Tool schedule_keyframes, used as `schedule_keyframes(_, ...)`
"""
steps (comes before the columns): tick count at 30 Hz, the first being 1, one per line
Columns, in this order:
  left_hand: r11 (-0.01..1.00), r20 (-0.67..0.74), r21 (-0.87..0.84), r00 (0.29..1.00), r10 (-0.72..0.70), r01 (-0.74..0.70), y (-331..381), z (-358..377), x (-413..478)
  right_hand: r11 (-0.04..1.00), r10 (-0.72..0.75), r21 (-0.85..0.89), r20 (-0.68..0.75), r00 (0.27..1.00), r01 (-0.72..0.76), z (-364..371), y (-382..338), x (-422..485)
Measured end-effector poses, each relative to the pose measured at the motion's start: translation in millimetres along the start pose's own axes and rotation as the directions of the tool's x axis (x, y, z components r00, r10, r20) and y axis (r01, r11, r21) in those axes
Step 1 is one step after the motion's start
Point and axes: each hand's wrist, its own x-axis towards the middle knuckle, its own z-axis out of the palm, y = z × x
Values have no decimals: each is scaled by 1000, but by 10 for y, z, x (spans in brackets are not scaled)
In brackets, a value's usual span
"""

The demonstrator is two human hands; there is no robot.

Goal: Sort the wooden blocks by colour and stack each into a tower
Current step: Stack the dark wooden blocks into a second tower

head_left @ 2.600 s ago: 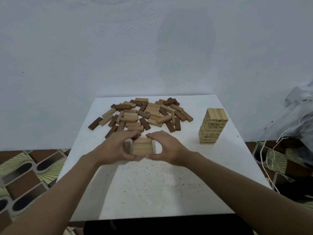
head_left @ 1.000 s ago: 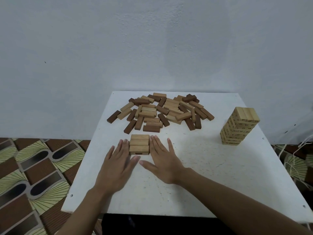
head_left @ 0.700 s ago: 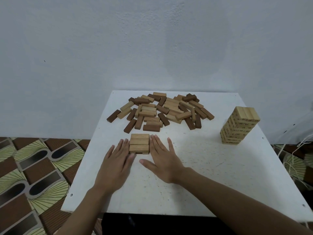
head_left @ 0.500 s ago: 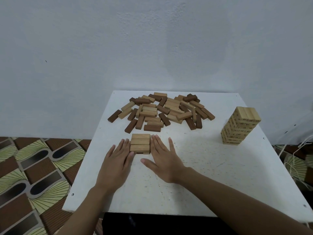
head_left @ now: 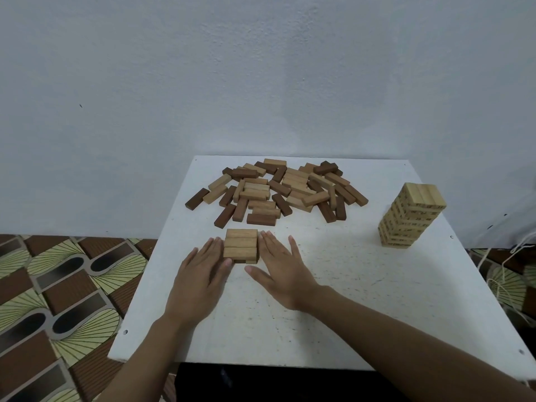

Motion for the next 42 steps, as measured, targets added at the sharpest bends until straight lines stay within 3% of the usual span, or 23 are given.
schedule_keyframes(3,990,42,-124,997,-57,62,21,-119,48,988,38,150,-48,998,-30,-118,-5,-7)
schedule_keyframes(7,979,161,-167,983,-90,117,-59,-320,177,986,71,156,-24,997,-66,-306,31,79)
schedule_keyframes(15,990,326,-82,935,139,-118,19,-569,658,970,10,244,61,998,-24,-481,64,383)
schedule_keyframes(23,978,295,-33,933,205,-204,59,-508,781,967,-22,254,33,999,13,-490,26,411)
schedule_keyframes(42,983,322,-23,929,181,-183,94,-528,765,975,-18,222,-10,1000,20,-384,62,455)
